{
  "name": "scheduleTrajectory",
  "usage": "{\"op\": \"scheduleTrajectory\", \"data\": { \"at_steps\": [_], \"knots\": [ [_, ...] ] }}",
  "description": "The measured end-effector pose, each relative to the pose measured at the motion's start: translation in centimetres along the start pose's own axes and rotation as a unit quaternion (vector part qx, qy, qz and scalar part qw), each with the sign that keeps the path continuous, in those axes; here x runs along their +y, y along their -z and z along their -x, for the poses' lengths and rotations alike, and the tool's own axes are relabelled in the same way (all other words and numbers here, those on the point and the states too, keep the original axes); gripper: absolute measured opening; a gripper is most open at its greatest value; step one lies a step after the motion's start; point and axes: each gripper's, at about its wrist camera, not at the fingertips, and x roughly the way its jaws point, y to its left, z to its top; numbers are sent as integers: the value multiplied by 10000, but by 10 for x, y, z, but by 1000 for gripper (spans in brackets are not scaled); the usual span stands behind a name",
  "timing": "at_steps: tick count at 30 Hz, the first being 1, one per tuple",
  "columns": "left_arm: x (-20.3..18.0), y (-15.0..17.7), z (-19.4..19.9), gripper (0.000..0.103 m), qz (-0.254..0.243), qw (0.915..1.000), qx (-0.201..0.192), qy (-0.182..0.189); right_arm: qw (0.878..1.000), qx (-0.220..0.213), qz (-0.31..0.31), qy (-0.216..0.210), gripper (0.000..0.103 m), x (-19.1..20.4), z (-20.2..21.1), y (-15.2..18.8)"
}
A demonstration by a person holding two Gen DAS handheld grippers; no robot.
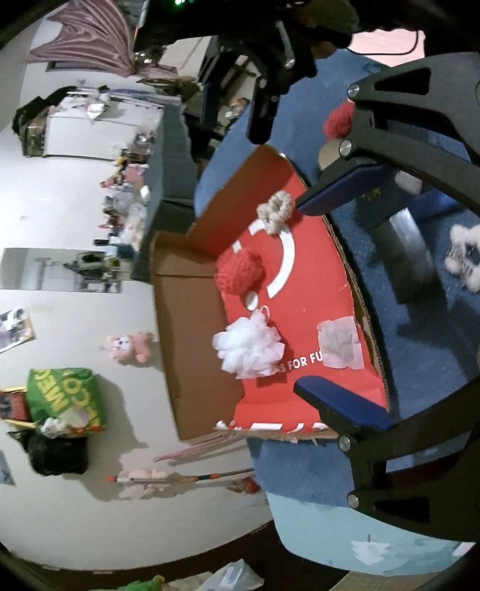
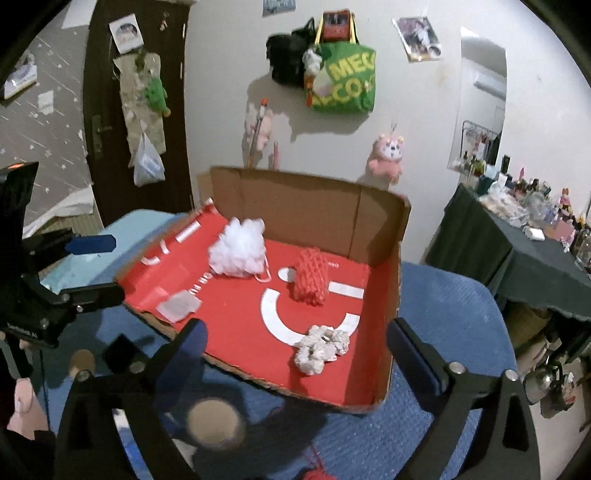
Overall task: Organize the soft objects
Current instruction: 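Withdraw both grippers from the box toward the loose items on the blanket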
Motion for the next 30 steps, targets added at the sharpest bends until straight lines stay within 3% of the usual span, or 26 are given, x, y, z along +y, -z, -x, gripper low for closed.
{"op": "scheduleTrajectory", "data": {
  "at_steps": [3,13,23,30],
  "knots": [
    [-10,4,22,96,24,9995,-283,-114,9996,-256,51,96,103,14,23,3],
    [-39,34,84,98,169,9938,-1020,-417,9962,-783,-2,368,103,45,82,32],
    [-59,85,108,98,554,9865,-1358,-725,9908,-1052,-437,730,103,57,114,90],
    [-71,116,102,98,607,9866,-1276,-812,9891,-1037,-430,953,103,72,111,130]
  ]
}}
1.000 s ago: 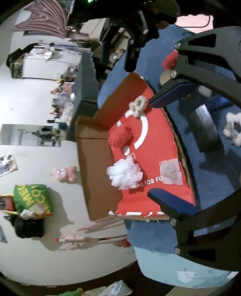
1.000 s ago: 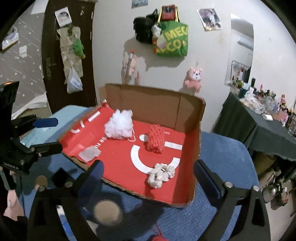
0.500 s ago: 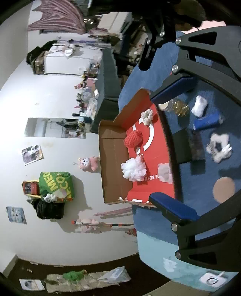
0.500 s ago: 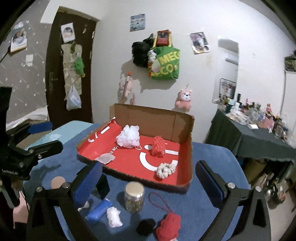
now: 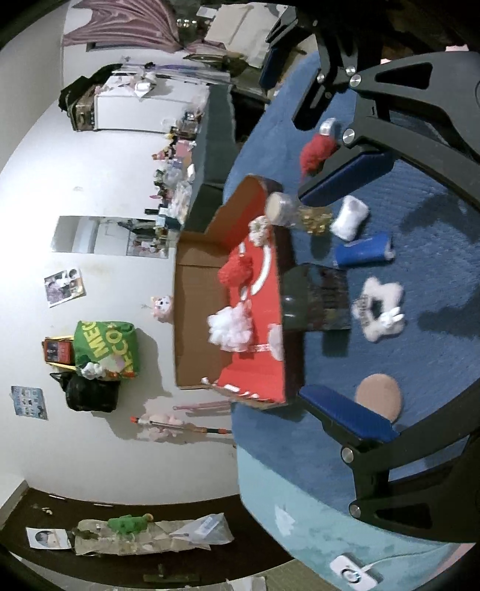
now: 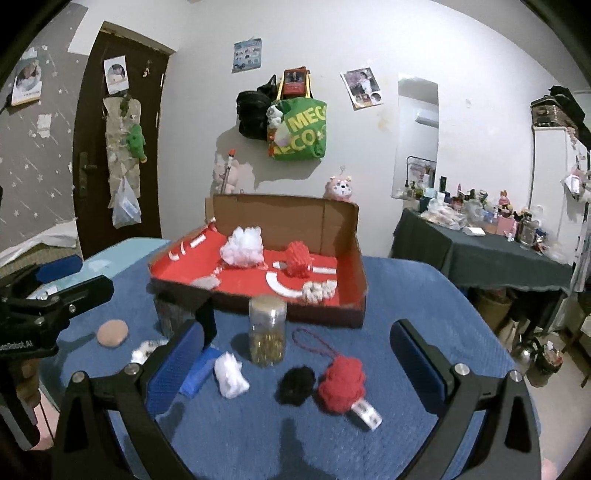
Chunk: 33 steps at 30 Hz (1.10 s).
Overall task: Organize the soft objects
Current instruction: 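Withdraw both grippers from the box toward the loose items on the blanket, then grasp the beige sponge disc with the left gripper while the right gripper grasps the white cotton puff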
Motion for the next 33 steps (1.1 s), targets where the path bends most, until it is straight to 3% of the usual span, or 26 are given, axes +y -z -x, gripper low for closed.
{"op": "scheduleTrajectory", "data": {
  "at_steps": [6,15,25,33],
  "knots": [
    [-4,32,-11,98,44,9996,261,-93,9998,79,-116,129,103,4,-9,29],
    [-1,63,-30,98,131,9975,662,-207,9981,537,-266,117,103,3,-32,58],
    [11,70,-39,98,229,9955,902,-183,9965,760,-348,-39,103,4,-46,66],
    [36,66,-43,98,297,9932,1102,-246,9955,798,-274,-438,103,12,-57,60]
  ]
}}
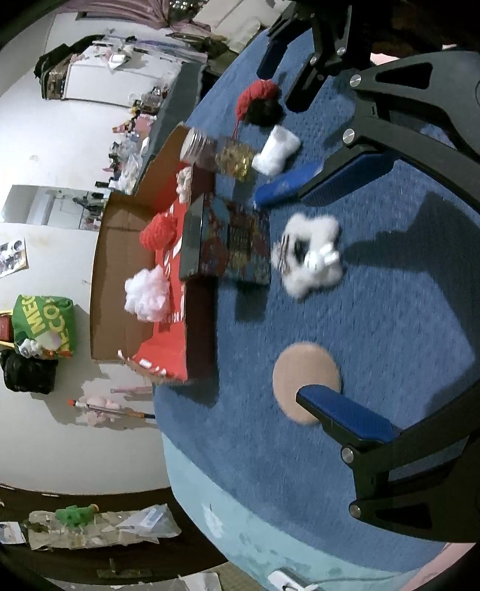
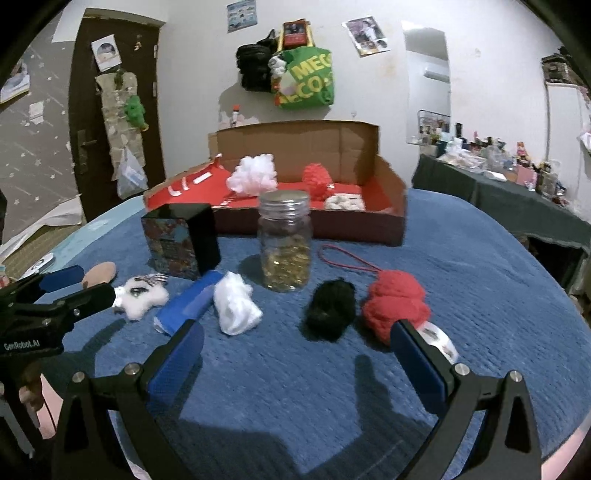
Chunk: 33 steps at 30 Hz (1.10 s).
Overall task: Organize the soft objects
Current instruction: 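Grasp the beige sponge disc with the left gripper while the right gripper grasps the white cotton puff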
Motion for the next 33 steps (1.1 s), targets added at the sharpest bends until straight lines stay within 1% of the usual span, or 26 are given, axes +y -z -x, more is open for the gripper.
{"op": "scheduleTrajectory", "data": {
  "at_steps": [3,5,9,11,12,13,15,16,17,18,20,22,24,27,30,33],
  "knots": [
    [11,-3,0,98,-15,9999,47,-136,9999,39,121,-88,102,7,-6,-6],
    [18,-5,-1,98,-18,9997,122,-193,9996,99,222,-159,98,12,-13,-9],
    [33,-7,-8,97,13,9993,296,-239,9988,239,324,-283,94,19,-25,-13],
    [38,-8,-12,94,32,9991,365,-220,9983,299,387,-316,90,22,-31,-16],
    [41,-10,-15,87,40,9989,416,-189,9981,322,427,-309,90,24,-33,-17],
    [43,-11,-18,77,40,9988,457,-150,9978,338,474,-303,90,26,-35,-18],
    [45,-12,-24,73,-2,9984,568,-34,9973,370,535,-352,87,29,-37,-20],
    [46,-12,-28,70,-27,9980,636,48,9969,384,582,-356,83,30,-38,-21],
    [47,-12,-33,68,-54,9973,730,34,9964,398,669,-329,78,34,-40,-23],
    [48,-12,-36,64,-61,9971,763,-20,9960,425,718,-334,77,35,-41,-24],
    [51,-12,-41,64,-29,9966,828,12,9949,491,791,-388,71,38,-44,-25],
    [55,-12,-44,64,18,9963,864,28,9941,516,883,-375,69,42,-46,-24],
    [56,-13,-44,64,50,9964,844,49,9937,525,909,-388,69,43,-46,-24],
    [56,-14,-43,64,59,9966,824,72,9945,501,787,-480,68,40,-41,-26],
    [58,-14,-41,65,94,9967,798,110,9947,477,573,-705,68,35,-35,-30],
    [60,-14,-40,65,104,9967,803,114,9927,484,404,-1026,69,34,-33,-34]
  ]
}}
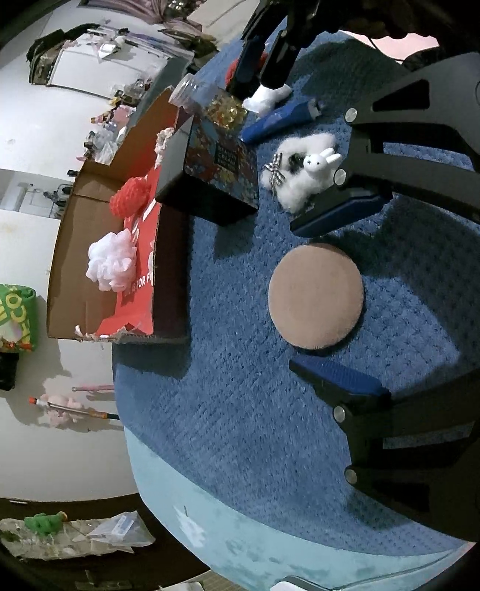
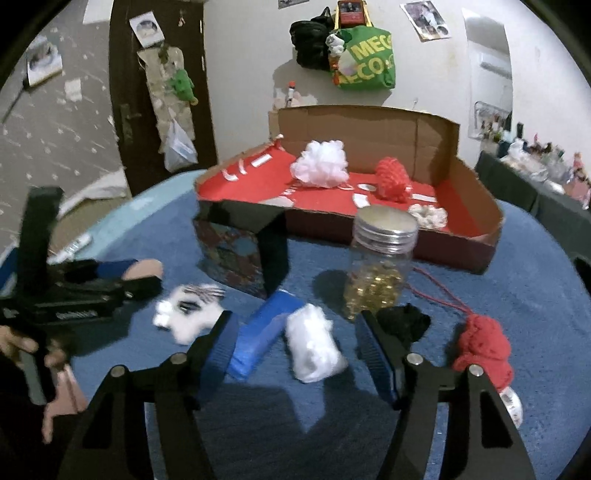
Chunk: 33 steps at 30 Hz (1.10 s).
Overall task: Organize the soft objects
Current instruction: 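Grasp the beige sponge disc with the left gripper while the right gripper grasps the white cotton puff, then carry the sponge disc and cotton puff with both grippers into the red box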
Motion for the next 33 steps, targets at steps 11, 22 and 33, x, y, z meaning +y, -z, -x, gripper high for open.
{"op": "scheduleTrajectory", "data": {
  "at_steps": [11,22,33],
  "knots": [
    [2,2,0,72,-110,9999,45,-19,9994,254,-1,-221,68,-1,-17,0],
    [-3,-2,-7,47,-179,9996,4,232,9974,651,294,22,22,-8,-33,9],
    [-36,-4,35,47,-401,9951,-421,797,9998,152,95,-21,16,-7,6,14]
  ]
}}
